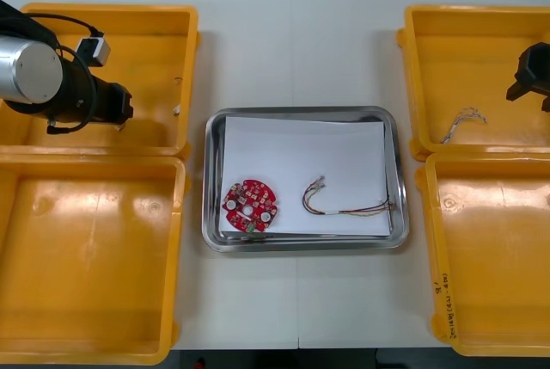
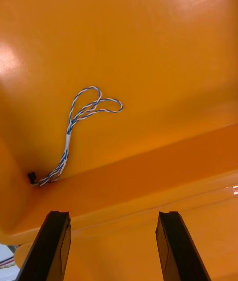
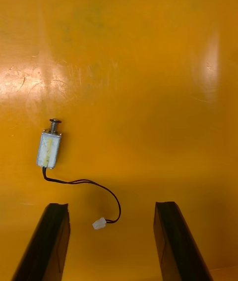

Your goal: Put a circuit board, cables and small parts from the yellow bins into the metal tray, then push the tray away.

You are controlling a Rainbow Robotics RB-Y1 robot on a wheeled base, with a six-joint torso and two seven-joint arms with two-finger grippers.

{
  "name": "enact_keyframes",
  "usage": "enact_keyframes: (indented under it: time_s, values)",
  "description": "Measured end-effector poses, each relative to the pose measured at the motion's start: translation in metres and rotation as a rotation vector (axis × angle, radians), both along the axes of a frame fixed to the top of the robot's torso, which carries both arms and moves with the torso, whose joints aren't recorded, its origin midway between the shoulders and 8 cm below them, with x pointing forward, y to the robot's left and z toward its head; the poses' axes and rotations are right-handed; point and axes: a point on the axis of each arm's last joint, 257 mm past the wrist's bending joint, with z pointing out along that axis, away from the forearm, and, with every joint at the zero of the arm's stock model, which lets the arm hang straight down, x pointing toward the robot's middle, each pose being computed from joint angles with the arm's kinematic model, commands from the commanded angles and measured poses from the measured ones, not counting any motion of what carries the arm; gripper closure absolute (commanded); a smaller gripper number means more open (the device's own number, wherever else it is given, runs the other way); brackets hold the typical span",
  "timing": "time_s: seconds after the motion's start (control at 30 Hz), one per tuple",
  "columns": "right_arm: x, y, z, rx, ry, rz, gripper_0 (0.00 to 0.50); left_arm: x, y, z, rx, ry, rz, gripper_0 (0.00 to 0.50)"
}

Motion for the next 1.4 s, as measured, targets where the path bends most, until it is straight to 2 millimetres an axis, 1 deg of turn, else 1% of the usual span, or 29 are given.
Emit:
enact_keyframes:
  time_s: [0.13,0.23,0.37,0.57,0.73,0.83,1.0,1.13,1.27,1.4]
  values:
    - [0.007,-0.003,-0.001,0.005,-0.022,-0.010,0.000,0.000,0.000,0.000,0.000,0.000,0.001,0.000]
    - [0.017,-0.005,-0.002,0.012,-0.051,-0.020,0.000,-0.001,0.002,0.000,0.003,0.004,0.002,0.000]
    - [0.027,-0.007,-0.004,0.037,-0.059,-0.049,0.000,-0.005,0.005,0.003,0.018,0.032,0.004,0.000]
    - [0.041,-0.010,-0.008,0.086,-0.060,-0.130,0.000,-0.007,0.015,0.021,0.051,0.053,0.009,0.000]
    - [0.053,0.000,-0.008,0.149,-0.081,-0.249,0.000,-0.007,0.022,0.035,0.071,0.055,0.015,0.000]
    - [0.060,0.006,-0.009,0.156,-0.095,-0.304,0.000,-0.007,0.027,0.040,0.081,0.066,0.023,0.000]
    - [0.063,0.016,-0.020,0.114,-0.085,-0.301,0.000,-0.003,0.036,0.045,0.069,0.099,0.056,0.000]
    - [0.064,0.023,-0.038,0.136,-0.055,-0.334,0.000,0.005,0.042,0.050,0.051,0.115,0.085,0.000]
    - [0.065,0.024,-0.057,0.164,-0.034,-0.373,0.000,0.009,0.047,0.053,0.040,0.130,0.105,0.000]
    - [0.070,0.024,-0.065,0.173,-0.043,-0.383,0.000,0.011,0.052,0.051,0.051,0.147,0.094,0.000]
